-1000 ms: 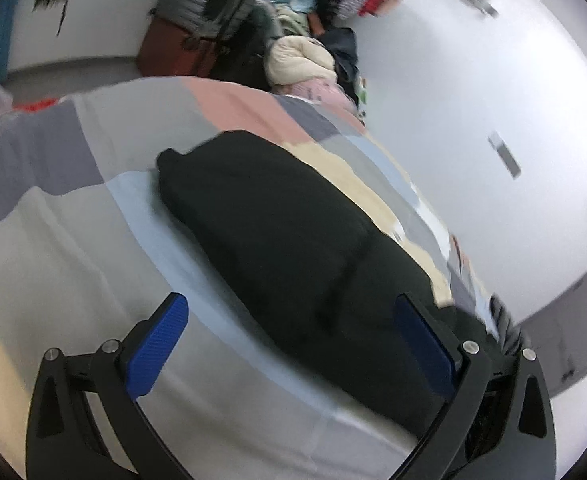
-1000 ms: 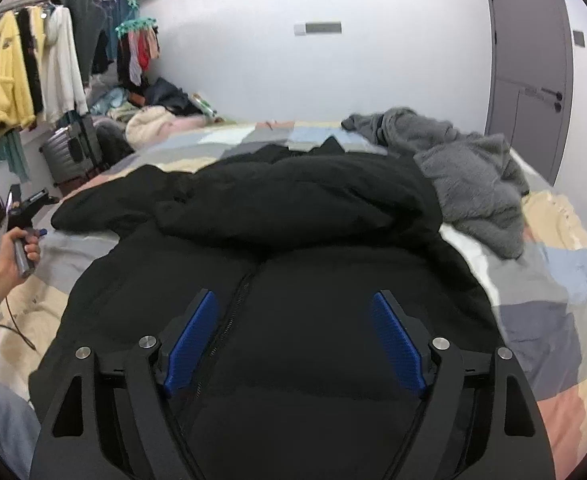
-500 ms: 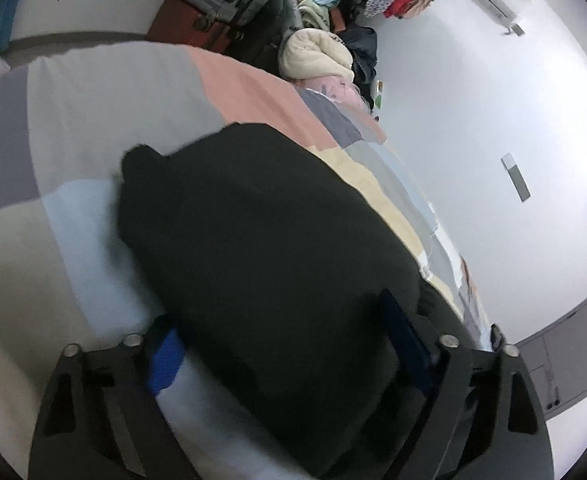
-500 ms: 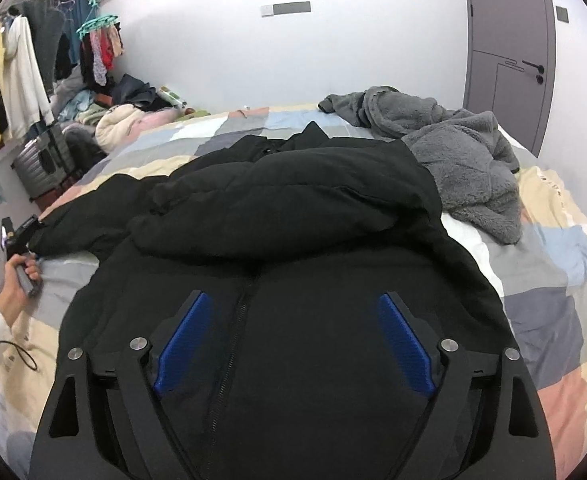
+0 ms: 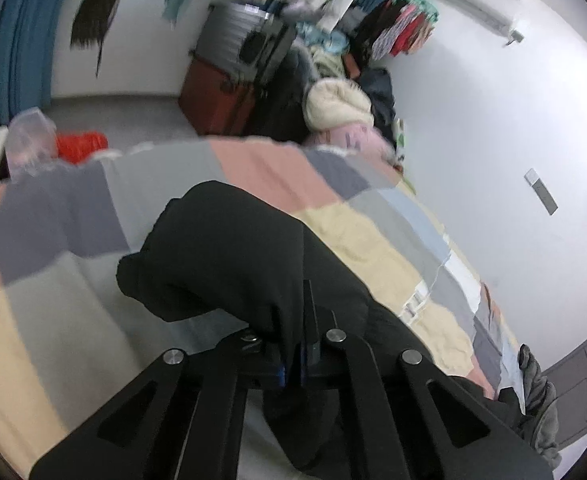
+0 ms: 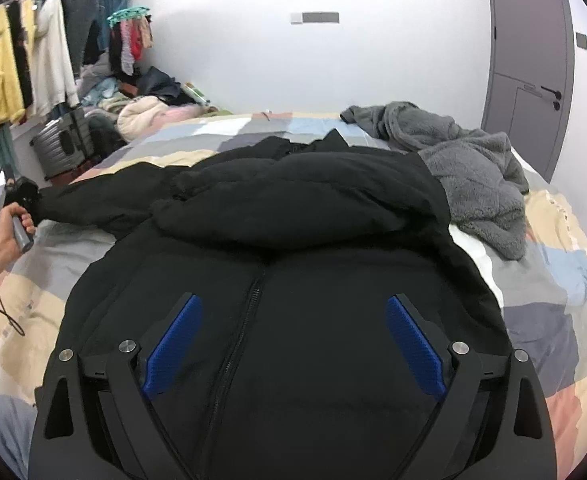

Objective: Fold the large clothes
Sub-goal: 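Lift the sleeve with the left gripper and fold it over the jacket body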

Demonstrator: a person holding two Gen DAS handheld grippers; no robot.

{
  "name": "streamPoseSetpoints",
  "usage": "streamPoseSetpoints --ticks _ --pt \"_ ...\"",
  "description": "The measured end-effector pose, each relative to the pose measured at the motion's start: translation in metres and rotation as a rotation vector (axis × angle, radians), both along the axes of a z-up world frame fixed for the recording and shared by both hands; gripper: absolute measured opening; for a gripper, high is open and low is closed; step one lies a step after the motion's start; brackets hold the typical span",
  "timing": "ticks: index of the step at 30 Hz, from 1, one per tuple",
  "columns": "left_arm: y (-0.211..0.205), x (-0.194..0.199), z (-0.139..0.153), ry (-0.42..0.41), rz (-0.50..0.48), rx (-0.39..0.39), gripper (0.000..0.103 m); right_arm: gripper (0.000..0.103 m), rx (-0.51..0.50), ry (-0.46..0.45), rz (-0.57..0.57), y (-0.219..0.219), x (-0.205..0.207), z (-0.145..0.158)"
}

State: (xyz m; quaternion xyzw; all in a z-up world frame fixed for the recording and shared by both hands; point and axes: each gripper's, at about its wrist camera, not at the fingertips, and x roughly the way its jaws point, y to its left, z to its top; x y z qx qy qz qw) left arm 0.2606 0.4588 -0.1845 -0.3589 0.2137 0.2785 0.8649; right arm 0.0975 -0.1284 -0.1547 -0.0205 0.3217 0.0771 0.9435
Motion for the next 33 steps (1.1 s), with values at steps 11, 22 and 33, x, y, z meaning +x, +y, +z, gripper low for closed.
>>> streamPoseSetpoints --ticks 11,22,33 --pt "-0.076 -0.017 0.132 -0.080 -0.070 0.212 0.002 0.103 0.022 -0.047 -0.004 -0.028 -0.023 0.005" --pt "-0.197 -0.019 0.204 -0.089 -0.195 0.380 0.002 0.103 0.062 -0.118 0.006 -0.052 -0.048 0.017" --pt "-0.324 0.000 0.219 -0.112 -0.384 0.529 0.002 0.103 0.113 -0.149 0.008 -0.077 -0.053 0.024"
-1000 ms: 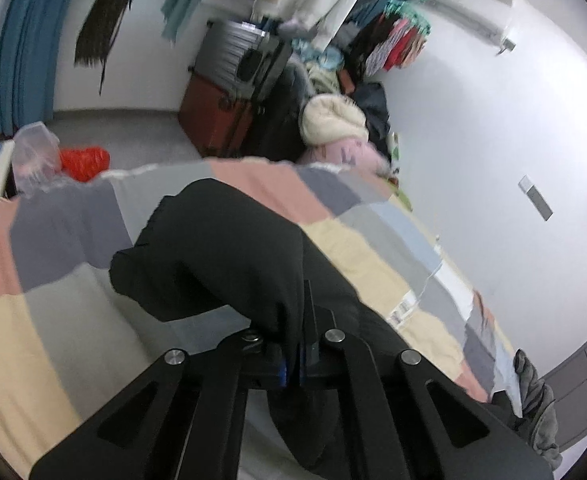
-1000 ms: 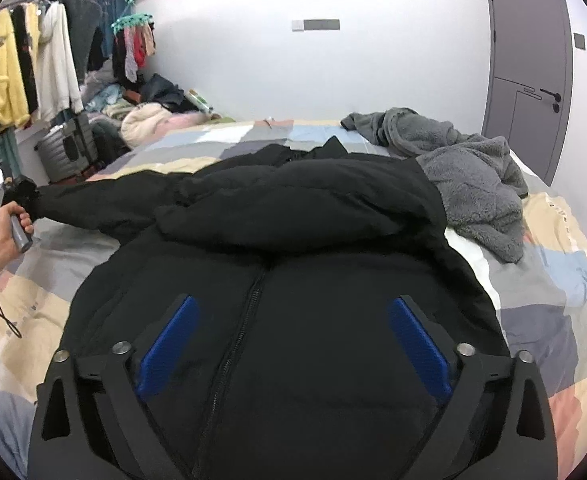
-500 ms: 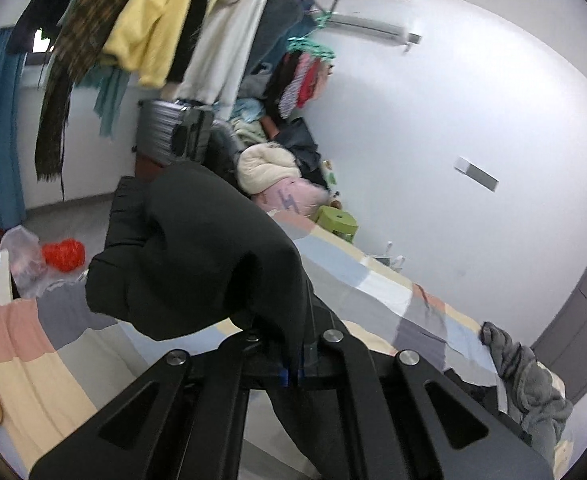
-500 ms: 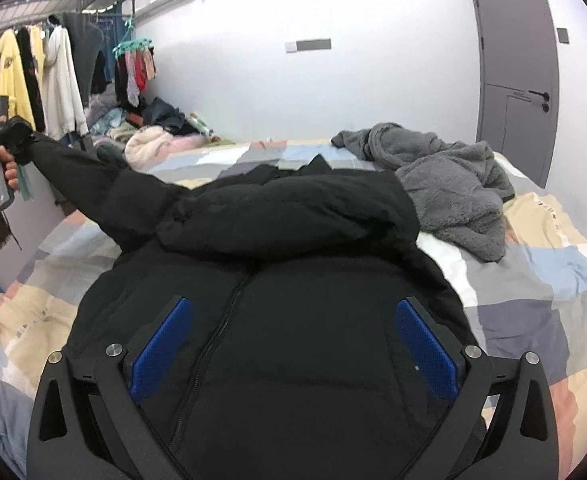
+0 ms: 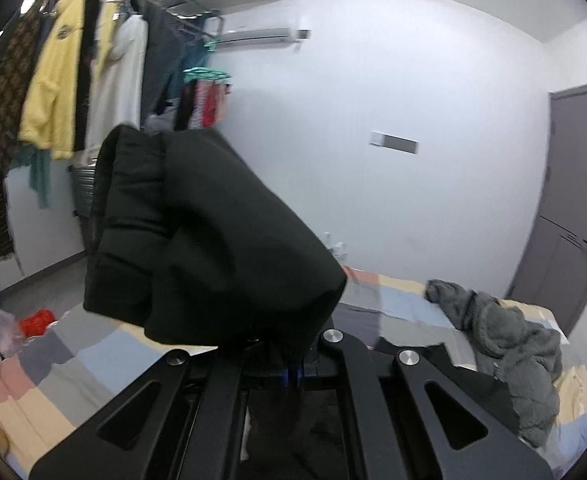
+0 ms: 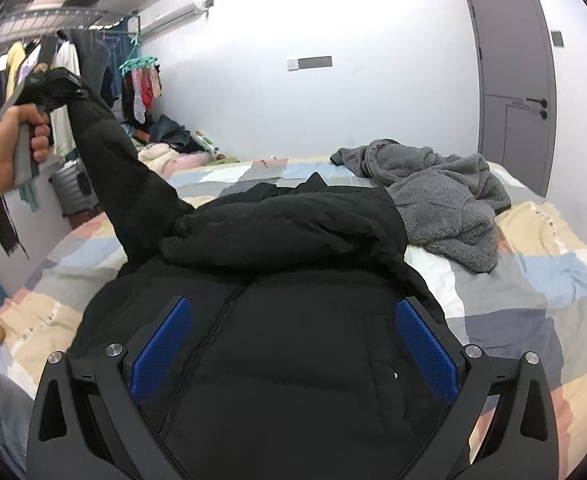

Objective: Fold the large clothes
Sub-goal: 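Lift the sleeve with the left gripper and fold it over the jacket body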

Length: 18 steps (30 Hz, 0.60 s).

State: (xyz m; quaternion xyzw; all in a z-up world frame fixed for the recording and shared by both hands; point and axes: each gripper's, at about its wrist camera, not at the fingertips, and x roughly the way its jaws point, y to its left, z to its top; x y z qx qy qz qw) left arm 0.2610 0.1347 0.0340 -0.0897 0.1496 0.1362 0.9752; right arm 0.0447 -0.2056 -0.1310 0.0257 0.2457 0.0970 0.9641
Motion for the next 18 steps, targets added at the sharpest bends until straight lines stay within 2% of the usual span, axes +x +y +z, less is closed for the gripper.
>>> streamPoseSetpoints --ticks 3,8,10,14,18 --pt "-0.031 0.011 -0.010 0.018 -0.047 0.010 0.002 0.103 0.031 -0.016 -0.013 -0.012 -0.002 0.003" --pt "-0.083 0.027 -0.030 0.029 -0.131 -0.031 0.002 0.103 0.081 -0.009 -0.030 -0.028 -0.002 0.003" --pt "-0.107 0.036 -0.041 0.045 -0.167 -0.024 0.002 0.103 0.110 0.001 -0.039 -0.036 -0.001 0.002" --pt "-0.157 0.052 -0.062 0.065 -0.222 0.038 0.002 0.103 0.195 0.005 -0.037 -0.051 -0.006 0.002" --pt "-0.192 0.074 -0.093 0.103 -0.285 0.017 0.002 0.103 0.192 -0.001 -0.046 -0.057 -0.007 -0.001"
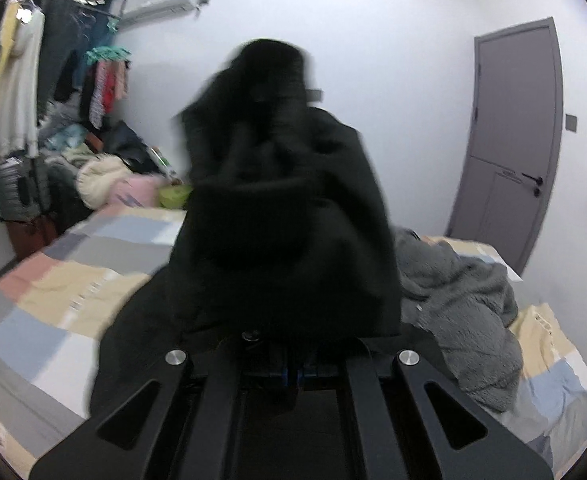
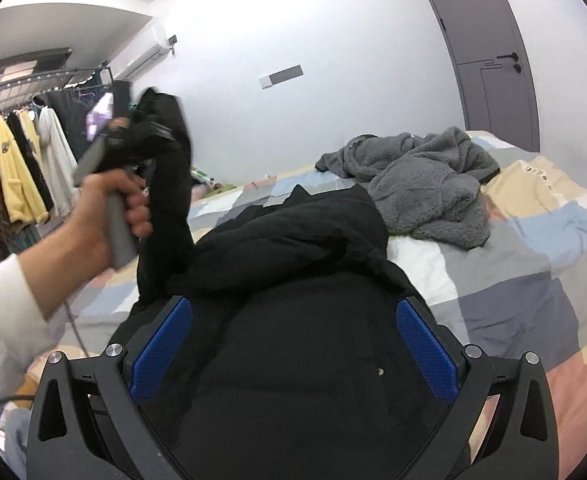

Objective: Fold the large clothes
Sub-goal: 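Lift the sleeve with the left gripper and fold it over the jacket body, then open the left gripper and release the sleeve onto the jacket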

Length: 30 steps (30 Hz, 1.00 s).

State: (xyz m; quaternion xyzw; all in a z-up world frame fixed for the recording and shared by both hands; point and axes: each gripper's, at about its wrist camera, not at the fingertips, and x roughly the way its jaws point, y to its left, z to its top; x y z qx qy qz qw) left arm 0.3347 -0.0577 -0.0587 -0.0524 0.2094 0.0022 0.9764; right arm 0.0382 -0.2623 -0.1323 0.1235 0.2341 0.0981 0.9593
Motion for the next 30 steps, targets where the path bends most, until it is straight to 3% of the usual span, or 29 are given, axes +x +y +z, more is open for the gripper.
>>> streamPoseSetpoints --ticks 9,15,17,23,26,30 --pt "-0.058 0.029 -0.084 0.133 -0.095 0.053 0.002 0.103 0.014 0.021 -0.048 -0.019 0.011 -0.010" --pt "-0.077 0.048 -0.126 0.265 -0.147 0.095 0.002 0.103 0.026 0.029 -0.067 -0.027 0.017 -0.014" --pt "-0.081 0.046 -0.129 0.262 -0.153 0.126 0.002 0.103 0.022 0.037 -0.074 -0.027 0.020 -0.016" --pt "-0.069 0.039 -0.111 0.262 -0.148 0.056 0.007 0.103 0.007 0.035 -0.081 -0.027 0.023 -0.016" --pt "-0.063 0.041 -0.107 0.323 -0.155 0.001 0.029 0.103 -0.029 0.012 -0.095 -0.024 0.019 -0.013" --pt "-0.062 0.026 -0.095 0.321 -0.156 0.075 0.066 0.103 -0.063 -0.030 -0.088 -0.018 0.015 -0.008"
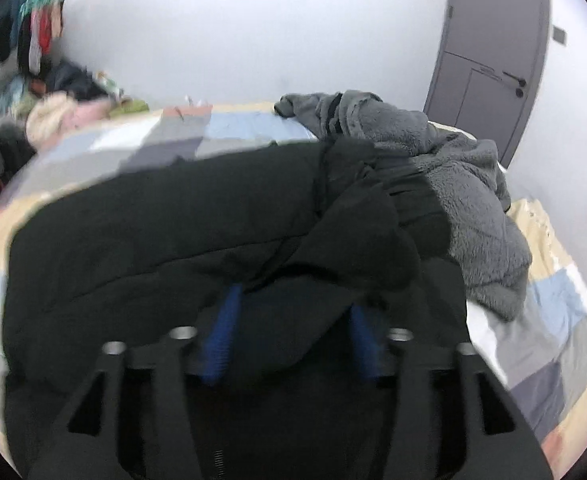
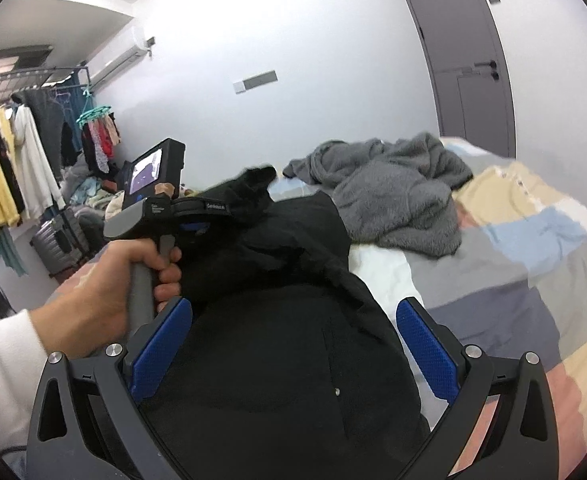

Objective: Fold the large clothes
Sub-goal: 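Open the left gripper and release the sleeve onto the jacket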

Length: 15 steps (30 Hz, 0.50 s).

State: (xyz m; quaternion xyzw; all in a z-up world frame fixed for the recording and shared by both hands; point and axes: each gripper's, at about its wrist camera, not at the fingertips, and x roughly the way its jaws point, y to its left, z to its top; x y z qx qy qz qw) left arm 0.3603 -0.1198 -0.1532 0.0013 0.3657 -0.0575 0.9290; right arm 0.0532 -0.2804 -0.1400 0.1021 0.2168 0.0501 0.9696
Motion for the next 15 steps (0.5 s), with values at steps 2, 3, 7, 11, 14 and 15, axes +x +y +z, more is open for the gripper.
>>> streamPoseSetpoints --ticks 2,3,7,11,14,15 --pt "0.004 -0.013 0.010 -0.047 -0.008 0.027 0.077 0.103 -0.016 -0.013 0.008 0.003 -0.001 0.002" --pt "0.009 -0.020 0.017 -0.068 -0.008 0.019 0.077 0.103 -0.020 -0.016 0.016 0.004 0.000 0.002" --pt "0.037 -0.048 0.038 -0.100 0.009 -0.020 0.077 0.103 -0.026 -0.018 0.035 0.009 0.003 0.002" --pt "0.075 -0.086 0.054 -0.129 0.046 -0.059 0.077 0.103 -0.032 -0.022 0.056 0.018 0.007 0.003" --pt "0.099 -0.120 0.059 -0.156 0.054 -0.063 0.077 0.103 -0.046 -0.023 0.075 0.027 0.010 0.004" --pt "0.108 -0.132 0.058 -0.169 0.052 -0.080 0.077 0.103 -0.049 -0.023 0.082 0.031 0.011 0.004"
